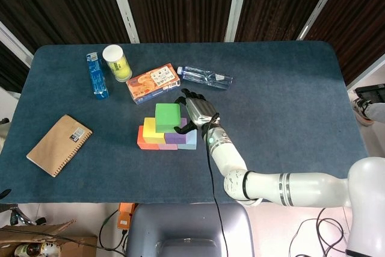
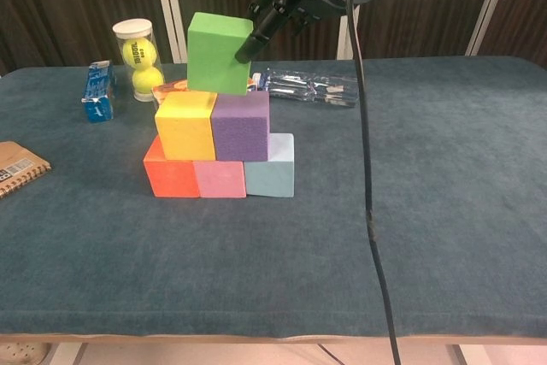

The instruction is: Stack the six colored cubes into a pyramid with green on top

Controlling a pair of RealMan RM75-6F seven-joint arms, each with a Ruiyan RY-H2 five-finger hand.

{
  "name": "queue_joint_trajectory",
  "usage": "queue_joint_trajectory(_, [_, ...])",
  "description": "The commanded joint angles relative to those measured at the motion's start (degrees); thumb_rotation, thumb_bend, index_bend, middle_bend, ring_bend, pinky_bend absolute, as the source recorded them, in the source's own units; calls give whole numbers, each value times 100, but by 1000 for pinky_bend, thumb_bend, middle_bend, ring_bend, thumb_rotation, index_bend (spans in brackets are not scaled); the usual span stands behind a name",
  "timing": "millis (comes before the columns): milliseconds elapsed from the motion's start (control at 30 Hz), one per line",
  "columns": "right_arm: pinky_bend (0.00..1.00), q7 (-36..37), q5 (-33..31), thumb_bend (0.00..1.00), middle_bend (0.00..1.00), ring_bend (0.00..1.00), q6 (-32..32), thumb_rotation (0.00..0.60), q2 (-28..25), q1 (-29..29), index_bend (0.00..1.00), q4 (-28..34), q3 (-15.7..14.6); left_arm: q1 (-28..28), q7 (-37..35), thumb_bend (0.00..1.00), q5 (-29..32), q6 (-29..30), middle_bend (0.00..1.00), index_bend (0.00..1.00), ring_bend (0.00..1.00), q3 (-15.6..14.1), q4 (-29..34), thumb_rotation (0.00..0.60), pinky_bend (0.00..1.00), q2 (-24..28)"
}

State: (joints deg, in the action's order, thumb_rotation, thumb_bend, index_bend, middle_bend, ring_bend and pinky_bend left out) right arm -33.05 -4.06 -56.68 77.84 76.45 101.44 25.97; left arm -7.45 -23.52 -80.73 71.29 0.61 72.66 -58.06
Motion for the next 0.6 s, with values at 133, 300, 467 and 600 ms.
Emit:
queue_joint_trajectory(133, [0, 14, -31, 238, 20, 0, -499, 600, 262, 125, 543, -73, -9, -11, -34, 140, -7, -34, 42, 94, 0, 7, -27, 600, 50, -7])
queue_joint_trajectory(300, [0, -40, -134, 238, 20, 0, -767, 600, 401, 179, 543, -19, 63, -18, -130, 140, -31, -55, 43, 94, 0, 7, -102, 600, 50, -20])
queue_joint_trajectory(467, [0, -175, -276, 238, 20, 0, -855, 600, 463, 219, 543, 4, 119, -24, -213, 139, -77, -66, 42, 94, 0, -6, -186, 600, 50, -54])
queue_joint_trajectory(600, [0, -265, -296, 238, 20, 0, -903, 600, 517, 232, 542, 7, 144, -16, -260, 139, -95, -57, 43, 94, 0, -10, -237, 600, 50, -70])
